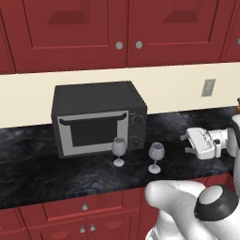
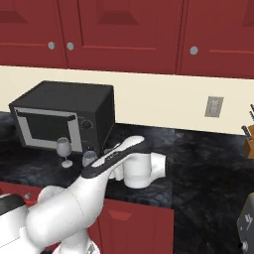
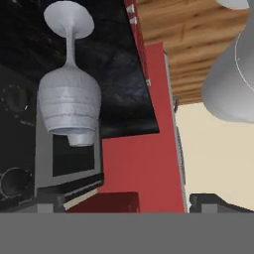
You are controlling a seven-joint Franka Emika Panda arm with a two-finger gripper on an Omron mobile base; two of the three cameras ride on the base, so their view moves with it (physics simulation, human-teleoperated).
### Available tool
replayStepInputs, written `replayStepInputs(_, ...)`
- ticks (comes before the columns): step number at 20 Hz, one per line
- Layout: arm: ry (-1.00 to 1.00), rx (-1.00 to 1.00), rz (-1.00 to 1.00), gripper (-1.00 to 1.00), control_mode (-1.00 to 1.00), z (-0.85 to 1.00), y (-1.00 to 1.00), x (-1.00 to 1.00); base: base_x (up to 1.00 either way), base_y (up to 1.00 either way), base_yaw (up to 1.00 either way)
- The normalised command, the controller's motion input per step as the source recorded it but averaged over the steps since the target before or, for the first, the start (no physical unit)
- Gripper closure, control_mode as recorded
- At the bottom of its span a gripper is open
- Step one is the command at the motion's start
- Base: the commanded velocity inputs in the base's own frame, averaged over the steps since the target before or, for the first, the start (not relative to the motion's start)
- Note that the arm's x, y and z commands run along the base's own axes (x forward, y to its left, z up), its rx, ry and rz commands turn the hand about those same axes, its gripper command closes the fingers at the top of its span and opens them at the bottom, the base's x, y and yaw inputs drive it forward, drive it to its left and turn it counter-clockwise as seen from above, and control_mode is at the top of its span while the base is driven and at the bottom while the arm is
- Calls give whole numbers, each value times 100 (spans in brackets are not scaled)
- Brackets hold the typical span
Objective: Retrieve the wine glasses from the counter and place one next to each plate.
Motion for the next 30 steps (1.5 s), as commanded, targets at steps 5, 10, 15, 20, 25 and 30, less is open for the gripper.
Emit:
replayStepInputs(5, 2, 0, 6, -100, -100, -25, 0, 0, 0, 0, 0)
replayStepInputs(10, 0, 0, -1, -100, -100, -20, 2, 3, 0, 0, 0)
replayStepInputs(15, 0, -3, -8, -100, -100, -24, 26, 5, 0, 0, 0)
replayStepInputs(20, 0, -7, -8, -100, -100, -28, 15, 13, 0, 0, 0)
replayStepInputs(25, 0, -2, -7, -100, -100, -25, 1, 26, 0, 0, 0)
replayStepInputs(30, 0, -1, -7, -100, -100, -20, 0, 32, 0, 0, 0)
